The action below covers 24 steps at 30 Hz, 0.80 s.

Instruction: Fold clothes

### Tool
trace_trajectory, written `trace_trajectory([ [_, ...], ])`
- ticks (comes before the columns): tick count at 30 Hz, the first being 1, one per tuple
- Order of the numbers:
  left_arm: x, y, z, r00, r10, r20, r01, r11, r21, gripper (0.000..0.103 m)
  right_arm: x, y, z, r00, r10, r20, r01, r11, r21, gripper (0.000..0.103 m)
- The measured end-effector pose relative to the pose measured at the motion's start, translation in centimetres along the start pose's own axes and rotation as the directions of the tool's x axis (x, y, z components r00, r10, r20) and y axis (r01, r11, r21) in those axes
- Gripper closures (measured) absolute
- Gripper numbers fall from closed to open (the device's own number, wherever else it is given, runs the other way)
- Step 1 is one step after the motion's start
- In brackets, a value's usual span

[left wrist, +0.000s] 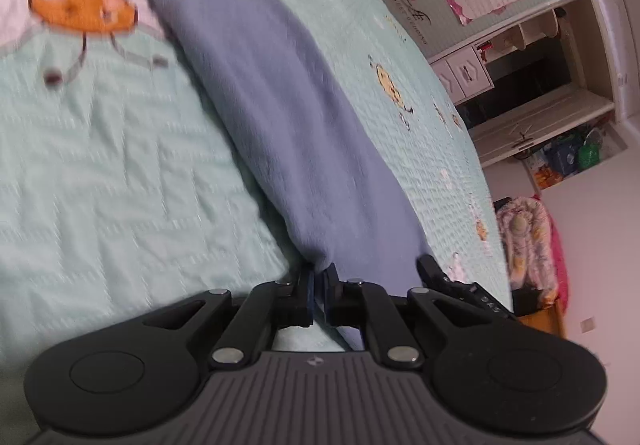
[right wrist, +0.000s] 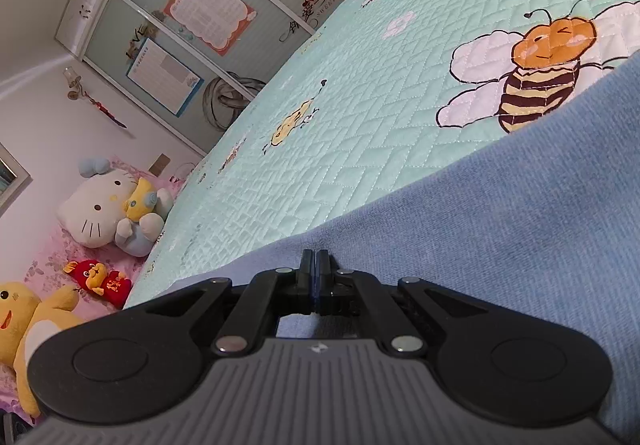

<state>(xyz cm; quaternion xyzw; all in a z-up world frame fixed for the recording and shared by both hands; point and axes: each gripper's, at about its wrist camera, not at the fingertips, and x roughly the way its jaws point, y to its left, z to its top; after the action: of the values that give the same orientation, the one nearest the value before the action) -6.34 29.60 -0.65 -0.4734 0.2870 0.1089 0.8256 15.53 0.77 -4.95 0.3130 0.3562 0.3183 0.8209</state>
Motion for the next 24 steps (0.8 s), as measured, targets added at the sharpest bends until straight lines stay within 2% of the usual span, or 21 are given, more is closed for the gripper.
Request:
trace_trajectory([
  [8, -3.0, 1.3, 2.3, 1.000, 0.004, 0.018, -0.004, 1.000, 0.000, 0.099, 0.1, -0.3, 0.0, 1.000, 0.011, 0.000, -0.011, 1.000, 0.012, 0.103],
  [13, -5.1, 2.1, 3.8, 0.999, -0.004, 0.041, 0.004, 1.000, -0.003, 0.093, 0.2, -0.3, 0.0, 1.000, 0.013, 0.002, -0.013, 1.000, 0.013, 0.103],
  [15, -4.8, 1.2, 3.4, 0.999, -0.036, 0.020, 0.035, 0.998, 0.043, 0.083, 0.2, -0.3, -0.1, 1.000, 0.013, 0.002, -0.013, 1.000, 0.013, 0.103],
  [17, -3.7, 0.0, 2.9, 0.997, -0.074, -0.005, 0.074, 0.994, 0.079, 0.081, 0.2, -0.2, 0.0, 1.000, 0.013, 0.002, -0.013, 1.000, 0.013, 0.103],
  [19, -2.5, -0.3, 3.1, 0.998, -0.063, 0.002, 0.063, 0.994, 0.090, 0.081, 0.2, -0.3, 0.0, 1.000, 0.016, 0.002, -0.016, 1.000, 0.014, 0.103],
  [21, -1.3, -0.2, 3.5, 0.999, -0.036, 0.021, 0.034, 0.995, 0.094, 0.076, 0.2, -0.4, 0.0, 1.000, 0.018, 0.002, -0.018, 1.000, 0.016, 0.103],
  [22, -0.6, 0.2, 3.7, 1.000, -0.002, 0.023, 0.001, 0.996, 0.084, 0.077, 0.2, -0.4, 0.1, 1.000, 0.019, 0.002, -0.019, 1.000, 0.017, 0.103],
  [23, 0.1, 1.1, 4.1, 0.998, 0.053, 0.015, -0.054, 0.997, 0.061, 0.100, 0.2, -0.4, 0.1, 1.000, 0.019, 0.002, -0.019, 1.000, 0.017, 0.103],
  [24, 0.3, 1.7, 4.5, 0.997, 0.079, 0.013, -0.079, 0.996, 0.043, 0.098, 0.2, -0.4, 0.1, 1.000, 0.020, 0.002, -0.020, 1.000, 0.018, 0.103],
])
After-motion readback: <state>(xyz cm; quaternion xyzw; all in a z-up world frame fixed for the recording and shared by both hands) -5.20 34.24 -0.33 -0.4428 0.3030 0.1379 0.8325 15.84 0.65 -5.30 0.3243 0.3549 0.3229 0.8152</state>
